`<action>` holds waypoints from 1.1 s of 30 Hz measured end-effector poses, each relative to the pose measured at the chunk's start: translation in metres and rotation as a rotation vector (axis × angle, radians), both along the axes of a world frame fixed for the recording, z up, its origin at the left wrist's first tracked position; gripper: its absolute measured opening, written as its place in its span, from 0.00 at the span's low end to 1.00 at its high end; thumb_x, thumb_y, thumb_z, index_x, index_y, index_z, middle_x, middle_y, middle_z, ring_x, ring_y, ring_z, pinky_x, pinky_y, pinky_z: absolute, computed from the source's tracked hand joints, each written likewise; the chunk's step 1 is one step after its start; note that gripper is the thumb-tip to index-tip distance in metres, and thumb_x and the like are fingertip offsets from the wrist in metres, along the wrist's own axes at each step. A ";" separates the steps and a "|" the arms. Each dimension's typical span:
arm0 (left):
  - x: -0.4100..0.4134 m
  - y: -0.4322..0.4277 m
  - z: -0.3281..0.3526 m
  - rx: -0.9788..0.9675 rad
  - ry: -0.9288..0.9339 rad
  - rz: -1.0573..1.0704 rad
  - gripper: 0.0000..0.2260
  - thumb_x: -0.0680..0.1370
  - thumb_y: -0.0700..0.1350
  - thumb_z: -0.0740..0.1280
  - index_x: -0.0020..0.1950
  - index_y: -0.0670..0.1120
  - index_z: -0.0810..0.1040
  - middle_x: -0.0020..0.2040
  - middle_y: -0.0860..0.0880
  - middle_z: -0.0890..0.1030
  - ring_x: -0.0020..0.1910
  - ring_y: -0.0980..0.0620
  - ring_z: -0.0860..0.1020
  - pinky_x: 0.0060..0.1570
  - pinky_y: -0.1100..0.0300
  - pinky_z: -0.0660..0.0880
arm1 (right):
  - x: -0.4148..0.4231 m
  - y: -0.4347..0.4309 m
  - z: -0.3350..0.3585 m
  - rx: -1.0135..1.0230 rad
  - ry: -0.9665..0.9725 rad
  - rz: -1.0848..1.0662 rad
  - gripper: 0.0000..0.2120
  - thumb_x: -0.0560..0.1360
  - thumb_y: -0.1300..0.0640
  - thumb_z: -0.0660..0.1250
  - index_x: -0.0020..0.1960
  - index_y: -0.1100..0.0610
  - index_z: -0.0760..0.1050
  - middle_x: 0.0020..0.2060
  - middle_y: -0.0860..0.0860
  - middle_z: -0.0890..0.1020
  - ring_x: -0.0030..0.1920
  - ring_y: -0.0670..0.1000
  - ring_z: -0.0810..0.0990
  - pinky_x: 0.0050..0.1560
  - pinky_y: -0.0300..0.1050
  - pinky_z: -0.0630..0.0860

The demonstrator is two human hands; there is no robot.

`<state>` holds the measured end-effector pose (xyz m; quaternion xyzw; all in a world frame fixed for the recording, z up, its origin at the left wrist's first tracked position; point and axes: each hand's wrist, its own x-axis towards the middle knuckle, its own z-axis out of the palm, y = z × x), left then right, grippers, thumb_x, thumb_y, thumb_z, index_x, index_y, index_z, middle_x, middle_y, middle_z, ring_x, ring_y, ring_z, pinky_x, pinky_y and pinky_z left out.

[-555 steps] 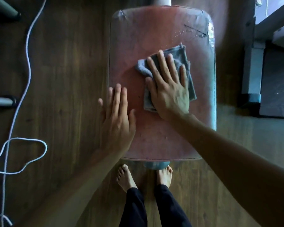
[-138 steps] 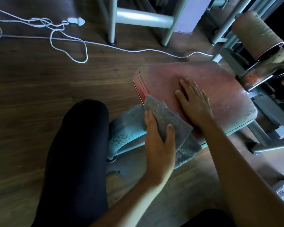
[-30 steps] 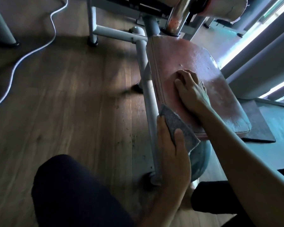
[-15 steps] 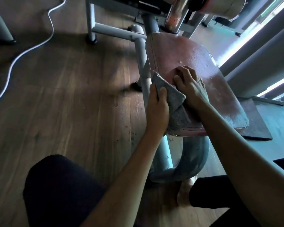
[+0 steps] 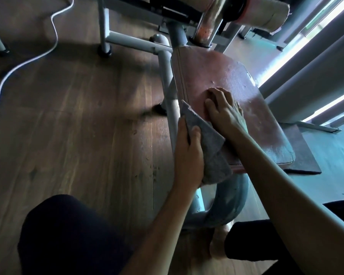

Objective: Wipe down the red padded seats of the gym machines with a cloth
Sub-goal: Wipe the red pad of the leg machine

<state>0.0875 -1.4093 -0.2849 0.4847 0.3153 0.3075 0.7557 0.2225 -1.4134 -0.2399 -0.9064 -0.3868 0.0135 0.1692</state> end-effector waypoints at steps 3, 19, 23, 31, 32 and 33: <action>0.001 0.004 0.003 -0.003 -0.051 0.012 0.14 0.85 0.52 0.55 0.71 0.58 0.68 0.56 0.51 0.80 0.55 0.53 0.79 0.56 0.54 0.77 | 0.001 0.000 0.000 0.009 -0.011 0.018 0.20 0.82 0.45 0.54 0.73 0.45 0.65 0.74 0.46 0.65 0.72 0.51 0.65 0.75 0.56 0.57; 0.052 0.071 -0.007 0.021 0.015 -0.005 0.27 0.77 0.59 0.57 0.76 0.56 0.65 0.65 0.48 0.78 0.62 0.49 0.78 0.66 0.46 0.74 | 0.005 -0.002 -0.001 0.048 0.026 0.021 0.19 0.82 0.45 0.55 0.72 0.43 0.66 0.74 0.44 0.64 0.74 0.48 0.62 0.76 0.56 0.53; 0.082 0.113 -0.003 0.020 0.059 0.006 0.21 0.81 0.54 0.57 0.72 0.50 0.71 0.60 0.47 0.79 0.59 0.48 0.78 0.64 0.44 0.74 | 0.003 -0.001 -0.001 0.062 0.021 0.009 0.18 0.82 0.44 0.55 0.71 0.41 0.66 0.73 0.42 0.65 0.74 0.46 0.62 0.76 0.55 0.53; 0.025 0.037 -0.004 0.077 0.040 -0.022 0.24 0.83 0.57 0.57 0.80 0.58 0.59 0.69 0.51 0.76 0.64 0.53 0.76 0.66 0.51 0.73 | 0.008 -0.003 0.001 0.076 0.034 0.022 0.20 0.82 0.45 0.58 0.73 0.44 0.66 0.74 0.44 0.65 0.74 0.48 0.63 0.76 0.55 0.54; 0.031 0.046 -0.005 0.074 0.040 -0.019 0.26 0.80 0.59 0.58 0.79 0.58 0.61 0.68 0.50 0.76 0.64 0.52 0.76 0.66 0.50 0.73 | 0.008 -0.003 0.000 0.079 0.037 0.019 0.20 0.82 0.45 0.58 0.73 0.44 0.66 0.74 0.43 0.65 0.74 0.48 0.62 0.76 0.55 0.54; 0.041 0.062 -0.005 0.064 0.062 -0.025 0.29 0.77 0.62 0.58 0.77 0.58 0.63 0.67 0.50 0.77 0.63 0.51 0.77 0.65 0.48 0.74 | 0.009 -0.003 -0.001 0.085 0.036 0.016 0.20 0.82 0.45 0.58 0.73 0.44 0.67 0.74 0.43 0.65 0.74 0.47 0.62 0.76 0.54 0.54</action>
